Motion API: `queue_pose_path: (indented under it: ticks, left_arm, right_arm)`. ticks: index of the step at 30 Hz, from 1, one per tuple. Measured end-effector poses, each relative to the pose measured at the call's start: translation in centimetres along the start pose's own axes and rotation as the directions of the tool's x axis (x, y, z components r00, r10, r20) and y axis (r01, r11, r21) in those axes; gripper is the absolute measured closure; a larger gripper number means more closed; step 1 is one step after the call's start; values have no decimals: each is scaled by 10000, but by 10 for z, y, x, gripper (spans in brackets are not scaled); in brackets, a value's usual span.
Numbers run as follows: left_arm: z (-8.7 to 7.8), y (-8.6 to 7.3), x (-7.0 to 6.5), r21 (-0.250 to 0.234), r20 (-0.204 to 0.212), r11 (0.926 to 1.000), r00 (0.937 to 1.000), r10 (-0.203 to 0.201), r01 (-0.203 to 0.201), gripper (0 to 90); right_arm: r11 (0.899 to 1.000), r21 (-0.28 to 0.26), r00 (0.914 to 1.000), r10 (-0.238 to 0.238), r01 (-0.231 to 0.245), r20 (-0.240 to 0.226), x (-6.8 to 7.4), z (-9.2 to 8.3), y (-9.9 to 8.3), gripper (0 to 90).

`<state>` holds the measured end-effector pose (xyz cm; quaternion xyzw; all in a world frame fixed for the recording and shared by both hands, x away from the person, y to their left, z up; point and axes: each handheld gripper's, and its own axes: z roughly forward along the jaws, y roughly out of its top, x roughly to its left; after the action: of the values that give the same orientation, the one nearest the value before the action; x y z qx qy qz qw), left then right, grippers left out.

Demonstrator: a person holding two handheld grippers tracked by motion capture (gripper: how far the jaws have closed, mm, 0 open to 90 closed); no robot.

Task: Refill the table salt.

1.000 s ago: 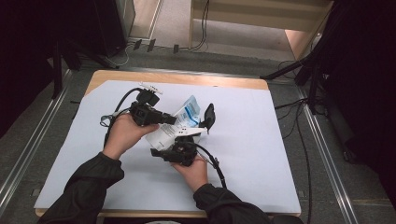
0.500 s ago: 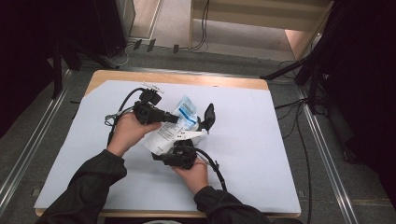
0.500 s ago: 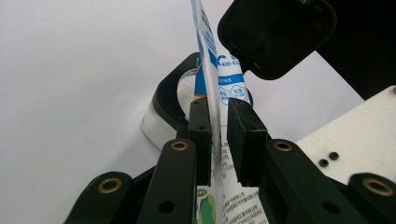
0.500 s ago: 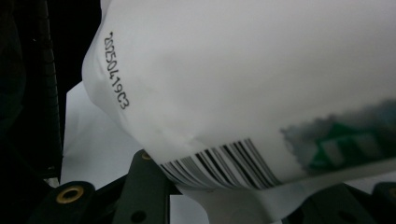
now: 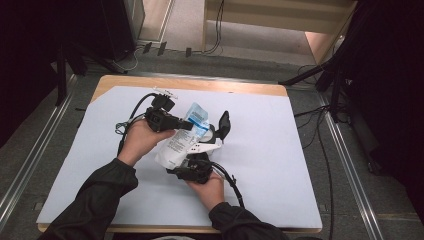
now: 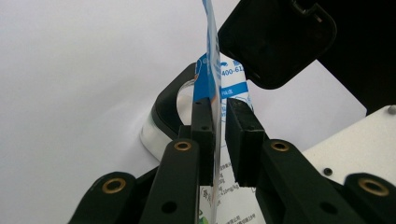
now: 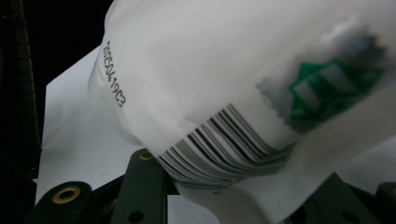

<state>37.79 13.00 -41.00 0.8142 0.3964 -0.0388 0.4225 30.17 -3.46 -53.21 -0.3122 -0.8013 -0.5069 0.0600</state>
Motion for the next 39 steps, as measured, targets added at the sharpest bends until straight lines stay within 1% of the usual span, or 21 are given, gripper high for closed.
queue_pose_path:
  ticks: [5, 9, 10, 12, 15, 17, 19, 23, 27, 29, 30, 31, 33, 34, 36, 38, 39]
  left_arm:
    - [1, 1, -1, 32, 92, 10000, 10000, 29, -29, 857]
    - [0, 2, -1, 97, 132, 9999, 9999, 68, -69, 882]
    - [0, 2, -1, 100, 189, 9999, 9998, 65, -67, 885]
    - [-1, 2, 0, 184, 174, 9998, 9998, 61, -64, 892]
    - [-3, 2, 1, 195, 176, 9998, 9998, 94, -97, 892]
    - [-5, 2, 1, 149, 267, 9998, 9996, 88, -92, 891]
    - [-7, 2, 1, 208, 239, 9997, 9996, 154, -159, 891]
    - [-10, 1, 0, 84, 251, 9995, 9992, 311, -313, 894]
    - [-11, 1, 0, 8, 392, 9995, 9987, 321, -322, 895]
    - [-13, 1, 0, 10, 349, 9993, 9987, 375, -375, 895]
    - [-13, 1, 0, 7, 425, 9993, 9984, 376, -376, 895]
    - [-14, 1, -1, 23, 352, 9993, 9987, 380, -381, 894]
    - [-15, 1, -1, 8, 416, 9990, 9981, 450, -450, 892]
    - [-15, 1, -2, 36, 328, 9988, 9983, 480, -481, 891]
    - [-16, 1, -2, -3, 417, 9989, 9980, 473, -473, 890]
    - [-17, 1, -3, 34, 450, 9985, 9975, 547, -549, 890]
    - [-17, 1, -4, 37, 405, 9982, 9974, 592, -594, 893]
  right_arm:
    - [10000, 17, 9999, 12, -12, 109, 0, 0, -2, 648]
    - [10000, 16, 10000, 29, -29, 82, 0, 0, -2, 646]
    - [10000, 10, 10000, 31, -31, 88, 0, 0, -2, 646]
    - [10000, 10, 9999, 17, -17, 124, 0, 0, -2, 644]
    - [10000, 17, 9999, 4, -5, 161, 0, 0, -2, 639]
    - [10000, 33, 9998, 19, -20, 212, 0, 0, -2, 634]
    - [9999, 58, 9995, 85, -86, 294, 0, 0, -2, 631]
    - [9998, 92, 9986, 182, -186, 496, -1, -1, -2, 625]
    - [9996, 48, 9973, 277, -281, 675, -2, -1, -2, 618]
    - [9993, 50, 9967, 355, -360, 732, -3, -2, -3, 618]
    - [9992, 41, 9963, 391, -396, 762, -3, -2, -3, 619]
    - [9992, 24, 9960, 404, -408, 791, -3, -2, -3, 618]
    - [9991, 14, 9954, 425, -428, 864, -4, -2, -3, 619]
    - [9990, 7, 9949, 447, -449, 901, -4, -3, -3, 619]
    - [9985, -11, 9938, 544, -545, 965, -4, -3, -3, 618]
    - [9979, -22, 9931, 648, -649, 973, -5, -3, -3, 618]
    - [9976, -42, 9926, 689, -689, 1004, -6, -3, -3, 619]
